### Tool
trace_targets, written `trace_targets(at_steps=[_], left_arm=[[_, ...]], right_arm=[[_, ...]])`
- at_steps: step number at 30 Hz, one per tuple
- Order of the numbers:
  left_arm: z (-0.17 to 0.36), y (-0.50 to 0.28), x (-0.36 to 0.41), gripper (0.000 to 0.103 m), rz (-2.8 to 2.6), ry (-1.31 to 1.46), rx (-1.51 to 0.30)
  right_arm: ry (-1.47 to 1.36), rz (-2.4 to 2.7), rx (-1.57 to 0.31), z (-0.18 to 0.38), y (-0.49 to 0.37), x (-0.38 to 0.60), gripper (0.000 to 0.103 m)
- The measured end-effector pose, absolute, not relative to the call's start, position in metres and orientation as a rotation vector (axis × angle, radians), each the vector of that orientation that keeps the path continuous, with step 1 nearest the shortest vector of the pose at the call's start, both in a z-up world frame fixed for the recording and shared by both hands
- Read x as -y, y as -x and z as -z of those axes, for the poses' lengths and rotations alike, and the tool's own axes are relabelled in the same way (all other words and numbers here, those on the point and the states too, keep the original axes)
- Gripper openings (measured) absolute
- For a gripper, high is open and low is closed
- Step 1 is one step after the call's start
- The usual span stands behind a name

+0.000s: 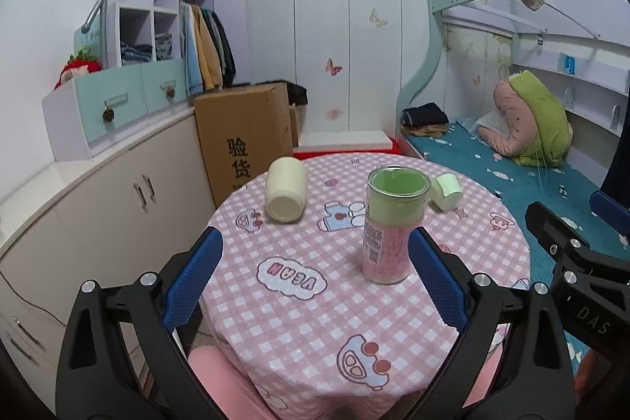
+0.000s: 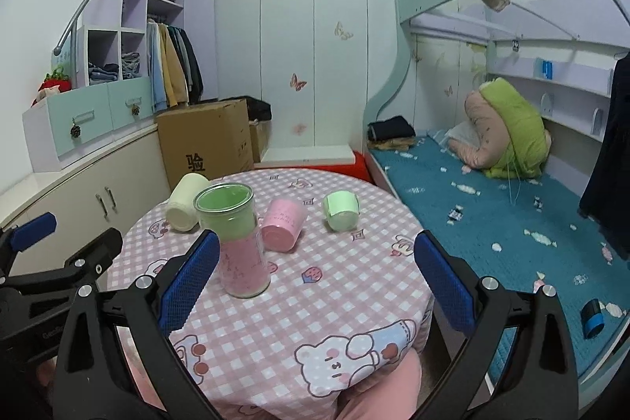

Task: Flip cup upright

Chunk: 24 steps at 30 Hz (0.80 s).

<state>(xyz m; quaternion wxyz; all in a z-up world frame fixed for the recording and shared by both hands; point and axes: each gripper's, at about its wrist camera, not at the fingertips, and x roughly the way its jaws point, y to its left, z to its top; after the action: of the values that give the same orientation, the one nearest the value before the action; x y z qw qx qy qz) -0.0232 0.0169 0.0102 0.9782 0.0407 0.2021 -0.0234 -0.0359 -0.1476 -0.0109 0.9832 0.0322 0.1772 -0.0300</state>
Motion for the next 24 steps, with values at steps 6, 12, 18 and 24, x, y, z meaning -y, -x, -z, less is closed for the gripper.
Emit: trace_targets(at_steps=[6, 12, 18, 24], left_arm=[[-0.009, 0.022, -0.011, 0.096, 0.060, -0.095, -0.391], [-0.011, 0.027, -0.009, 0.096, 0.058, -0.093, -0.375], [-0.010, 0.030, -0.005, 0.096, 0.048, -0.096, -0.390], [-0.009, 0.031, -0.003, 0.096, 0.056, -0.084, -0.393]], right_arm=[[-0.060, 0.094, -0.352, 0.016, 0.040, 0.149, 0.095], [-0.073, 0.099, -0.342, 0.016, 0.044, 0.153, 0.095], [-0.070, 0.108, -0.331, 0.014, 0.047, 0.155, 0.095], [-0.057, 0.116, -0.337, 0.016, 0.046, 0.159, 0.095]])
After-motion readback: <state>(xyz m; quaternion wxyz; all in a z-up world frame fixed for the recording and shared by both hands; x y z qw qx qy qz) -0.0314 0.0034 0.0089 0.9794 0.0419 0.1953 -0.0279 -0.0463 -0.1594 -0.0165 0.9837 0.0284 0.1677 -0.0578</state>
